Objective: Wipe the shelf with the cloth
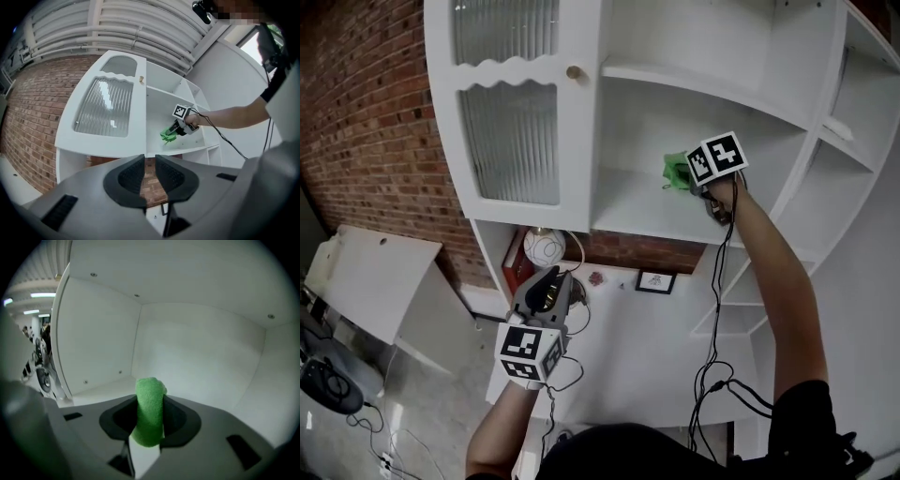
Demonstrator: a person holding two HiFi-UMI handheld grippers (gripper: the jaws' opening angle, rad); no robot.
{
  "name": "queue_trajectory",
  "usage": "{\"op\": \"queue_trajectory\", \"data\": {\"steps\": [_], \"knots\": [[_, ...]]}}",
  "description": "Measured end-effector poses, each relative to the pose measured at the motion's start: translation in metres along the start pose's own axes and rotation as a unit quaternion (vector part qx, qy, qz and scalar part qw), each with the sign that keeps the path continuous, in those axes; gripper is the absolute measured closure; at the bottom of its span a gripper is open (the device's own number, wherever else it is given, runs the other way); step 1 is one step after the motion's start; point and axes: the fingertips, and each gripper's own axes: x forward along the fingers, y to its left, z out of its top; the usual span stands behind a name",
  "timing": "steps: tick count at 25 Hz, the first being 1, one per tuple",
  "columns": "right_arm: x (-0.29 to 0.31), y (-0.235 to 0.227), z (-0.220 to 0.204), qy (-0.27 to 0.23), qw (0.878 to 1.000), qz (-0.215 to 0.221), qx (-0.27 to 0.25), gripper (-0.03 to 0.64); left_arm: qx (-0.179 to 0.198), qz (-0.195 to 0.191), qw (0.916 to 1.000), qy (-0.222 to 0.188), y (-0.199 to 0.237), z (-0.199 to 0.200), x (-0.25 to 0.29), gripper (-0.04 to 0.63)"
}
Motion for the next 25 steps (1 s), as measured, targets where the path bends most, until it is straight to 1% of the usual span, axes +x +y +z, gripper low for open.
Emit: {"op": "queue_trajectory", "data": {"steps": [2, 3, 5, 6, 7, 9, 10, 11, 13, 15, 17, 20, 25], "knots": [[0.009, 0.022, 0.010, -0.026, 0.998, 0.051, 0.041, 0.502, 0.007, 0.015, 0.9999, 0.003, 0.006, 0.003, -0.010, 0.526], [0.014, 0.034, 0.015, -0.036, 0.994, 0.079, 0.065, 0.502, 0.010, 0.023, 0.9997, 0.004, 0.009, 0.004, -0.015, 0.526], [0.023, 0.060, 0.023, -0.047, 0.982, 0.145, 0.114, 0.502, 0.016, 0.041, 0.9990, 0.006, 0.018, 0.006, -0.026, 0.526], [0.027, 0.074, 0.028, -0.049, 0.972, 0.182, 0.142, 0.502, 0.018, 0.050, 0.9986, 0.007, 0.022, 0.007, -0.031, 0.526], [0.030, 0.088, 0.032, -0.051, 0.959, 0.221, 0.171, 0.502, 0.020, 0.059, 0.9980, 0.008, 0.026, 0.008, -0.036, 0.526], [0.035, 0.116, 0.039, -0.048, 0.929, 0.292, 0.221, 0.502, 0.023, 0.073, 0.9970, 0.009, 0.032, 0.009, -0.045, 0.526], [0.038, 0.129, 0.039, -0.041, 0.919, 0.315, 0.232, 0.502, 0.024, 0.078, 0.9966, 0.010, 0.034, 0.009, -0.049, 0.526], [0.043, 0.138, 0.037, -0.031, 0.916, 0.327, 0.231, 0.502, 0.024, 0.082, 0.9963, 0.010, 0.036, 0.009, -0.052, 0.526], [0.053, 0.151, 0.027, -0.001, 0.922, 0.327, 0.209, 0.502, 0.025, 0.090, 0.9955, 0.012, 0.040, 0.008, -0.058, 0.526], [0.062, 0.157, 0.016, 0.029, 0.930, 0.318, 0.181, 0.502, 0.024, 0.101, 0.9946, 0.012, 0.046, 0.006, -0.063, 0.526], [0.067, 0.158, 0.007, 0.049, 0.938, 0.307, 0.152, 0.502, 0.020, 0.111, 0.9936, 0.012, 0.052, 0.004, -0.066, 0.526], [0.068, 0.157, 0.004, 0.059, 0.945, 0.294, 0.128, 0.502, 0.015, 0.111, 0.9936, 0.015, 0.054, 0.001, -0.063, 0.526], [0.064, 0.147, -0.004, 0.065, 0.949, 0.284, 0.119, 0.500, 0.009, 0.089, 0.9958, 0.019, 0.045, -0.007, -0.049, 0.526]]}}
